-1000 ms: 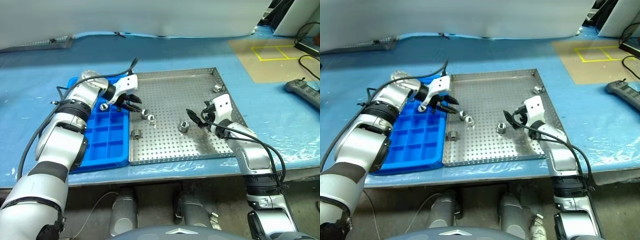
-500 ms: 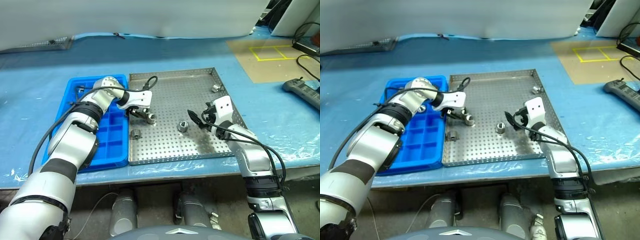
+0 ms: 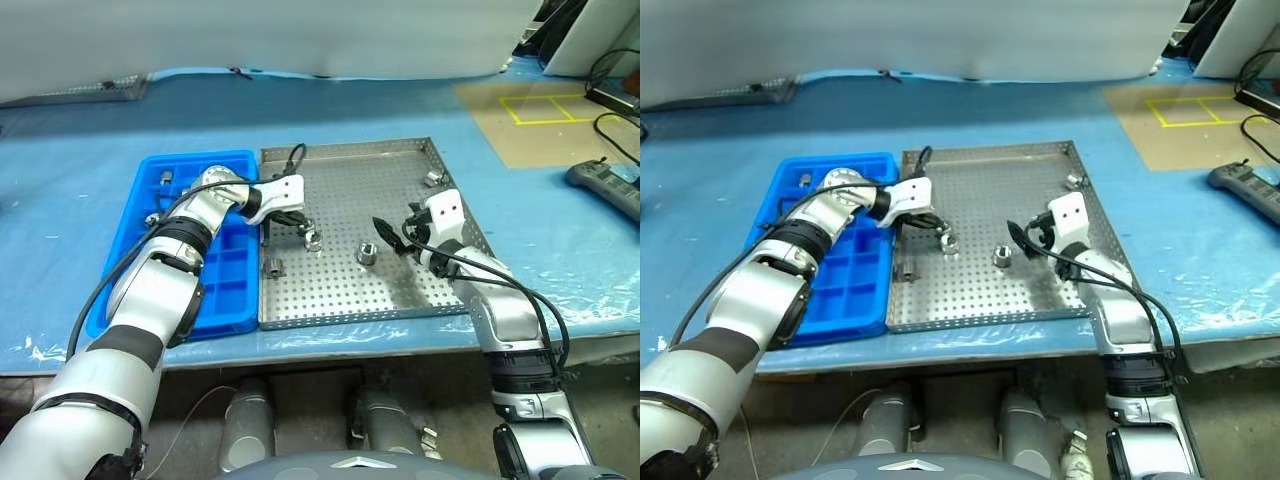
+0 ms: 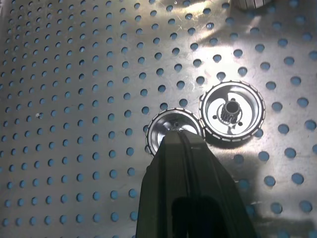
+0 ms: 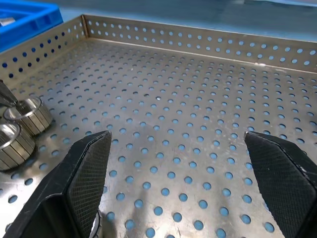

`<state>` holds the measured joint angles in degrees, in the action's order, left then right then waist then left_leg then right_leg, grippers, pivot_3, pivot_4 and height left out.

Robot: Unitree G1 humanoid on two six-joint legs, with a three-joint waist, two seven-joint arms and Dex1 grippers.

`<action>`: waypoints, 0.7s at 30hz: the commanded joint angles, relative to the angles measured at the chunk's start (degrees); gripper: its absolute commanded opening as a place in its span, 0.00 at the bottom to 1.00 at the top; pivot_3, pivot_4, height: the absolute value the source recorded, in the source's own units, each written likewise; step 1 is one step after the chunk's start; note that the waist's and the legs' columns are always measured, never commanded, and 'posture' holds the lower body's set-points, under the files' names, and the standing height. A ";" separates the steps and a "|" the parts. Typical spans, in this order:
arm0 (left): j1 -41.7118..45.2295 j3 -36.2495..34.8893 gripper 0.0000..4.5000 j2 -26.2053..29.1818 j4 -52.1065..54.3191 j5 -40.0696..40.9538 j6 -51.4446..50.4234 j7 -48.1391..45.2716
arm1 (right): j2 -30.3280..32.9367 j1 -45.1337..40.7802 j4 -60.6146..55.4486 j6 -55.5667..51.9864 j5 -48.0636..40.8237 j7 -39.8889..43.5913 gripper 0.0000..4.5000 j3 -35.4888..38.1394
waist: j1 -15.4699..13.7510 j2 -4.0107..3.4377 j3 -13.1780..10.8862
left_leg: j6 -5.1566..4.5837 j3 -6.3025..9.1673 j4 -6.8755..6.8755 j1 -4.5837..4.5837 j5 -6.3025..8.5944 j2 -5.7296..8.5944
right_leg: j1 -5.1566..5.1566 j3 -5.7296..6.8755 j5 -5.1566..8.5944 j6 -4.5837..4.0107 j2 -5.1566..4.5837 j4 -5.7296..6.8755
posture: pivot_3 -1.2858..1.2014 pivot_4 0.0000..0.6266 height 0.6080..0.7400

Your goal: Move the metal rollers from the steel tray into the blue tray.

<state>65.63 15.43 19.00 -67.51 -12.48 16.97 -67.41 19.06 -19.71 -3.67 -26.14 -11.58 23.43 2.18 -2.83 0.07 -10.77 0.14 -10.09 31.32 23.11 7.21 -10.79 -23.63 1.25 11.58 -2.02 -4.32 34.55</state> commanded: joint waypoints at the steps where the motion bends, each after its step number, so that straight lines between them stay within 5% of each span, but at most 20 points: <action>1: 0.52 -5.84 0.00 -0.04 1.95 6.16 -5.97 -0.37 | -1.19 -3.62 -2.30 -0.23 -3.02 0.27 1.00 1.87 | 0.24 0.02 -0.01 | 0.00 -0.01 0.00 0.09 0.00 0.00 | -0.14 -0.01 0.00 -0.01 0.01 0.05 | 0.44 0.24 1.00; 9: -0.54 -10.75 0.00 -0.35 6.46 11.34 -15.29 0.37 | -1.78 -6.66 1.11 0.55 -2.37 1.49 1.00 0.36 | 0.05 0.03 -0.02 | -0.05 0.00 -0.02 0.44 0.02 -0.03 | -0.49 0.03 0.04 -0.10 0.02 0.08 | 0.46 0.24 1.00; 12: -1.66 -9.57 0.14 0.12 9.82 11.71 -17.53 -3.79 | -1.91 -6.57 1.50 0.83 -2.13 1.74 1.00 -0.02 | -0.24 0.04 -0.02 | -0.06 0.00 -0.02 0.49 0.03 -0.02 | -0.54 0.04 0.05 -0.11 0.02 0.08 | 0.46 0.24 1.00; 20: 0.87 -2.42 0.71 2.69 8.98 4.71 -8.39 -7.14 | -2.12 -6.59 2.15 1.20 -2.09 1.82 1.00 -0.36 | -0.31 0.05 -0.03 | -0.03 0.00 -0.02 0.48 0.01 -0.04 | -0.55 0.04 0.05 -0.10 0.02 0.10 | 0.46 0.24 1.00; 21: 1.73 -0.92 0.71 3.02 7.87 2.88 -5.57 -6.52 | -2.17 -6.54 2.13 1.21 -2.09 1.80 1.00 -0.40 | -0.35 0.04 -0.03 | -0.03 0.00 -0.03 0.48 0.01 -0.04 | -0.55 0.04 0.06 -0.10 0.02 0.10 | 0.46 0.24 1.00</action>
<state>64.80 12.52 20.85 -59.25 -6.97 6.59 -73.72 17.07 -25.96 -0.75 -26.20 -13.42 25.04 1.54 -3.18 0.11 -10.80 0.11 -10.09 31.29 23.59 7.22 -10.83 -24.18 1.29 11.63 -2.12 -4.30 34.64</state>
